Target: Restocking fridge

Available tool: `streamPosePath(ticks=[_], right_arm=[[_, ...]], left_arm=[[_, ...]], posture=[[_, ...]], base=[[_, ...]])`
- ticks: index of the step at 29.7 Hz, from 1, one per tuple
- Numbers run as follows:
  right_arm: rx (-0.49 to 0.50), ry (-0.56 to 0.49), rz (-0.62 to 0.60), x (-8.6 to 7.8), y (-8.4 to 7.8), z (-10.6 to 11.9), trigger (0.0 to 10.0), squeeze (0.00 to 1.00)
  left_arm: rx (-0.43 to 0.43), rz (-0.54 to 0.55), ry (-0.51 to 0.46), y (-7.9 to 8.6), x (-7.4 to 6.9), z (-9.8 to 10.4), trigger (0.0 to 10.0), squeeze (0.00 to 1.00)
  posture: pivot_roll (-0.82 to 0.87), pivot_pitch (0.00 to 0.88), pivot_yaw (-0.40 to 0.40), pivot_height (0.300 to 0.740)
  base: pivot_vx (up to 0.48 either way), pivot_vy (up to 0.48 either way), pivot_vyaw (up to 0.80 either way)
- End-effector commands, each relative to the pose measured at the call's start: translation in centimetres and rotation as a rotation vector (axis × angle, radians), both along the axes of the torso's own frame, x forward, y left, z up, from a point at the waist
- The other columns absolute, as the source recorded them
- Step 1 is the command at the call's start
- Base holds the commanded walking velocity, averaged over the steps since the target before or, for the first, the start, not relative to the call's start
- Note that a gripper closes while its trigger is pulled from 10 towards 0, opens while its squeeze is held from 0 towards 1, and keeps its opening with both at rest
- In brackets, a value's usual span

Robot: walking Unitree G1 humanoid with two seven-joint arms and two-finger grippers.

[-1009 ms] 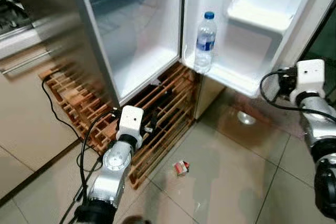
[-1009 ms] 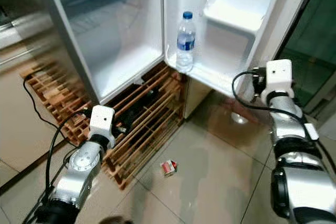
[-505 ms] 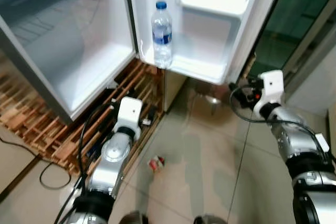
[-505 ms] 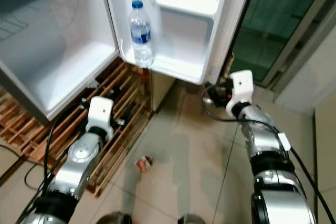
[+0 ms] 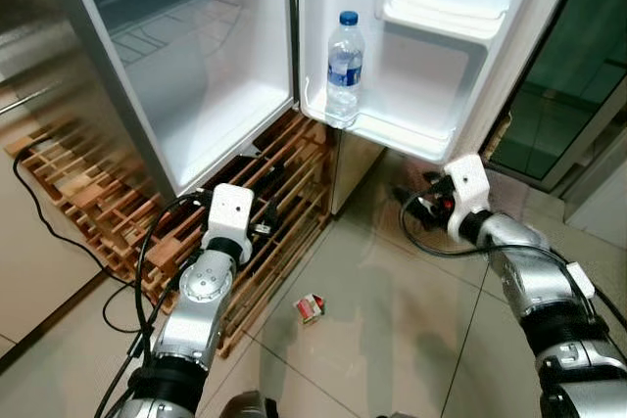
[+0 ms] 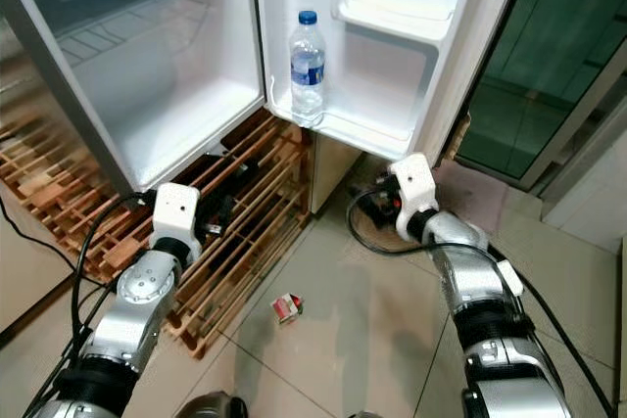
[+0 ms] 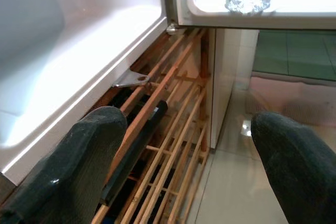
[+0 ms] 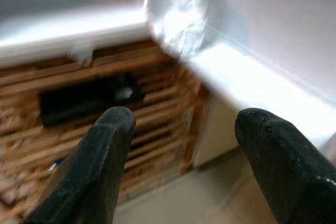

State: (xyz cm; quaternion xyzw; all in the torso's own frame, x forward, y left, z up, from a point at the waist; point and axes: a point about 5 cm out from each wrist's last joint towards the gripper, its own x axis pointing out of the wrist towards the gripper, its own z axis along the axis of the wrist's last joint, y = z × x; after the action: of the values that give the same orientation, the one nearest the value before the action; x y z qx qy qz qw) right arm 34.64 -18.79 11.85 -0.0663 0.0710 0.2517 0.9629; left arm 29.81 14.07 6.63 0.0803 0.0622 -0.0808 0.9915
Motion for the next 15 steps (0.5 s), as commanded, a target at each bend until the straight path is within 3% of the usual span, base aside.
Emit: streamPosePath(ticks=[1,4,9,15], right_arm=[[0.0,-0.043,-0.044,0.7,-1.0,1.3,10.0,0.0],[0.031,-0.077,-0.061,1.3,-1.1,2.7,10.0,0.0],[0.072,-0.092,-0.035,1.5,0.0,3.8,10.0,0.0],[0.03,-0.095,-0.036,1.9,0.4,3.5,10.0,0.0]], left_arm=[[0.008,0.001,0.001,-0.1,-0.3,-0.2,10.0,0.0],[0.003,0.007,-0.005,-0.3,-0.6,-0.3,10.0,0.0],[-0.006,0.025,-0.009,-0.5,-0.7,-0.4,10.0,0.0],[-0.005,0.032,-0.011,-0.7,-0.5,-0.4,10.0,0.0]], posture=[[0.13,0.028,-0.005,0.74],[0.13,0.034,-0.016,0.74],[0.12,0.038,-0.027,0.74],[0.12,0.038,-0.025,0.74]], base=[[0.0,-0.274,0.0],[0.0,-0.469,0.0],[0.0,-0.469,0.0],[0.0,-0.468,0.52]])
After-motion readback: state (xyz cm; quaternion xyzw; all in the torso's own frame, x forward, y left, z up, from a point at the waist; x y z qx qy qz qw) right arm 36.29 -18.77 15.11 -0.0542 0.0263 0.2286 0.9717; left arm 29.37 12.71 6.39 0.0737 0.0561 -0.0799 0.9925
